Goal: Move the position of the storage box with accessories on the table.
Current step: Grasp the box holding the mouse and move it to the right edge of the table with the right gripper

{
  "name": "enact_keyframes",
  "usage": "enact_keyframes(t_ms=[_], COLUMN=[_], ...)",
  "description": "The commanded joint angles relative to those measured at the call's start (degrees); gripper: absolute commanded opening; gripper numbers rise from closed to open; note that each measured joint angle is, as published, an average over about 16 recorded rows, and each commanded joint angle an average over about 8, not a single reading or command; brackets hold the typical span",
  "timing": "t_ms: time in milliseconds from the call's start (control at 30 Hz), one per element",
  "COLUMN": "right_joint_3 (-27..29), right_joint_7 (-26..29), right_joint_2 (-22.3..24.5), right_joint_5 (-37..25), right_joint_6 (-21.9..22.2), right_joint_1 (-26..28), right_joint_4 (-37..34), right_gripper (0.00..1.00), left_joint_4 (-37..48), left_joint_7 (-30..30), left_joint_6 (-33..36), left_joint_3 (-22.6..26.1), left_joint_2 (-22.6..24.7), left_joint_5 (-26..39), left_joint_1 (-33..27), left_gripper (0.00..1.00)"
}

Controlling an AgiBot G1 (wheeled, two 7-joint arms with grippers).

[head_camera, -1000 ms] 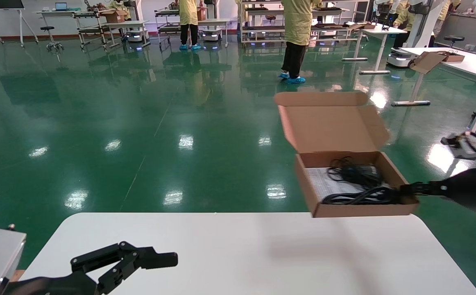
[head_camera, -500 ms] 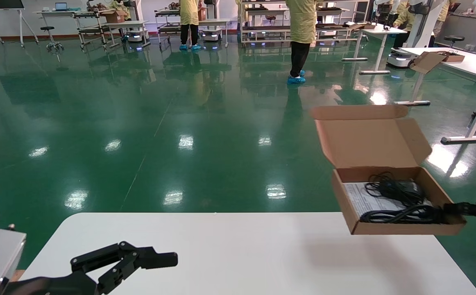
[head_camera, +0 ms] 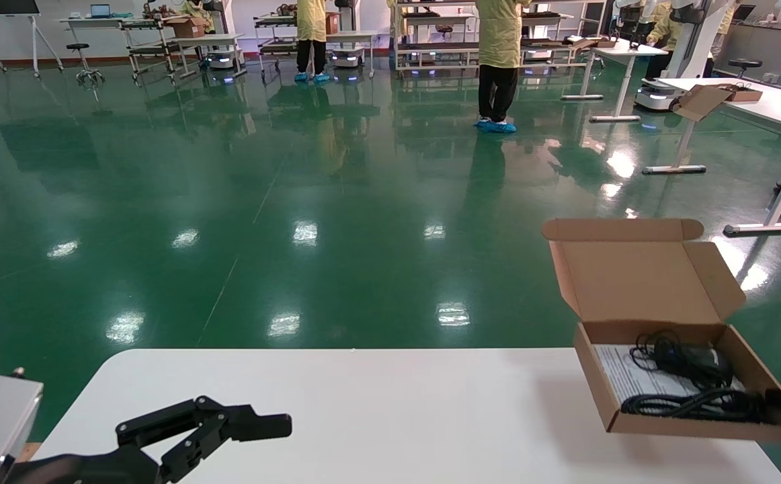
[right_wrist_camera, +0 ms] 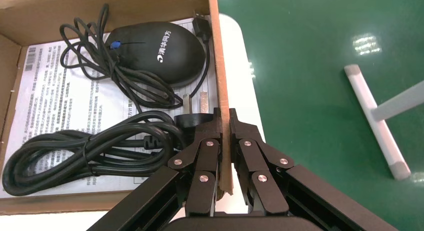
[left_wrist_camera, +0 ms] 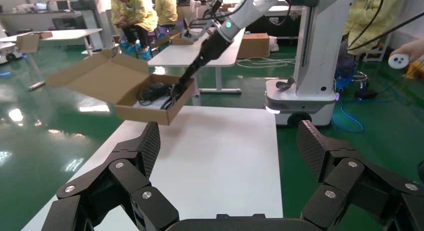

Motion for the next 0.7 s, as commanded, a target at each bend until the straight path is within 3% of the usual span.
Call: enact_keyframes(t_ms=[33, 700], right_joint_3=[0.33, 3.02], right_joint_7=[-0.41, -3.72], right_joint_2=[0.40, 0.64], right_joint_5=[0.46, 4.30], right_joint_6=[0.21, 5.97], right_joint_1=[-1.21, -8.83], right_joint_4=[0.00, 0.62], right_gripper=[0.00, 0.00], left_joint_4=[0.00, 0.00], left_joint_7=[0.00, 0.00], left_joint_6=[0.00, 0.00], left_joint_3=[0.00, 0.00], left_joint_2=[0.00, 0.00], left_joint_5=[0.00, 0.00], left_joint_1=[0.00, 0.00], left_gripper=[1.00, 1.00])
